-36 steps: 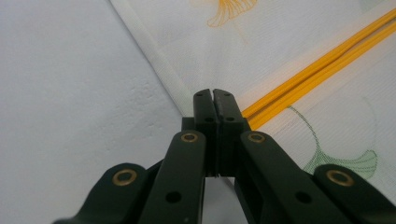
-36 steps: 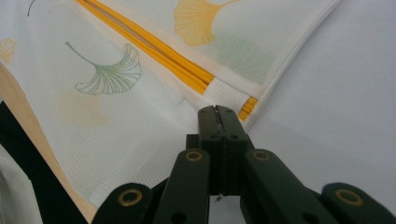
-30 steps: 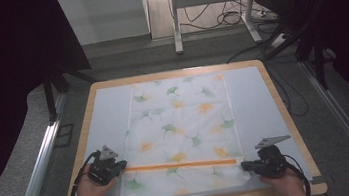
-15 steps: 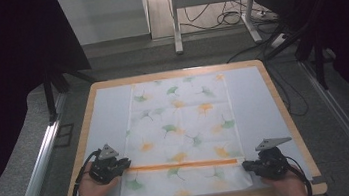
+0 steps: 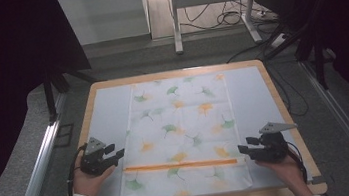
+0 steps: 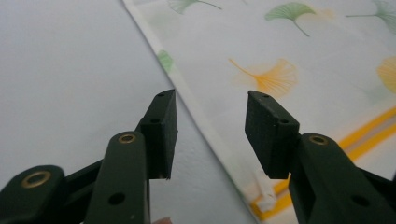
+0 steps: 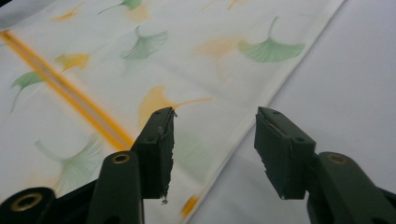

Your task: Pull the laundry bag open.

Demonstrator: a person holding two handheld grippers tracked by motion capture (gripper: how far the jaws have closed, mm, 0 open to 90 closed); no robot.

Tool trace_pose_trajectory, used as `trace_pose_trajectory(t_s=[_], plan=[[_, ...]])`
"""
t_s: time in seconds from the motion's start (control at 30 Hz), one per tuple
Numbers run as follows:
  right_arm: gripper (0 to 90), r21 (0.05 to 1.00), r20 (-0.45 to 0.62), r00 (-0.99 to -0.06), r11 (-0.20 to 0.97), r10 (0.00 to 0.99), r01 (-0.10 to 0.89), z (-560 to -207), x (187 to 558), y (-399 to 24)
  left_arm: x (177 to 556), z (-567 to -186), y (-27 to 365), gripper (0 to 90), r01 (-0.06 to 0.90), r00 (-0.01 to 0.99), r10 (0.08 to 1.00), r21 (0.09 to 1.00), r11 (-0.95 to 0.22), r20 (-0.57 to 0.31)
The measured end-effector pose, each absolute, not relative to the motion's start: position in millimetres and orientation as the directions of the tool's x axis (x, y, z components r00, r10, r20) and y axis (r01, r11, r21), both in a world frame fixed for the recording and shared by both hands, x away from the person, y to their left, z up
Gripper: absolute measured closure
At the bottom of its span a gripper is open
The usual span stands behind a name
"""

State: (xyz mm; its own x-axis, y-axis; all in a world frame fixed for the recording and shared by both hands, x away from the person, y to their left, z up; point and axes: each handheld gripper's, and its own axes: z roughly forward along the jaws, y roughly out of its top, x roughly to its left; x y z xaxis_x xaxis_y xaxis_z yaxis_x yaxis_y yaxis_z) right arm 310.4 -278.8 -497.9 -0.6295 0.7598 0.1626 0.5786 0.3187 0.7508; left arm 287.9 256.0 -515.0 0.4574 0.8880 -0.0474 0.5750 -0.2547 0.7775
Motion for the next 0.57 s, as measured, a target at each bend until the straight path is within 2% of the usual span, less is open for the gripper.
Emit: trace_pose_trajectory(t_s=[0.2, 0.4, 0.57], plan=[[44.1, 0.747, 0.162, -0.597, 0.298, 0.785, 0.594, -502.1, 332.1, -285.8, 300.5, -520.7, 265.3, 50.0, 0.599, 0.424, 0.904, 0.765, -0.237, -0.052], [43.5, 0.756, 0.166, -0.591, 0.283, 0.79, 0.59, -501.9, 327.5, -295.1, 304.1, -522.3, 268.4, 50.1, 0.608, 0.427, 0.901, 0.761, -0.227, -0.072], [39.4, 0.759, 0.151, -0.59, 0.29, 0.793, 0.584, -501.5, 326.2, -295.3, 304.2, -523.4, 265.7, 47.6, 0.615, 0.426, 0.902, 0.753, -0.232, -0.07]])
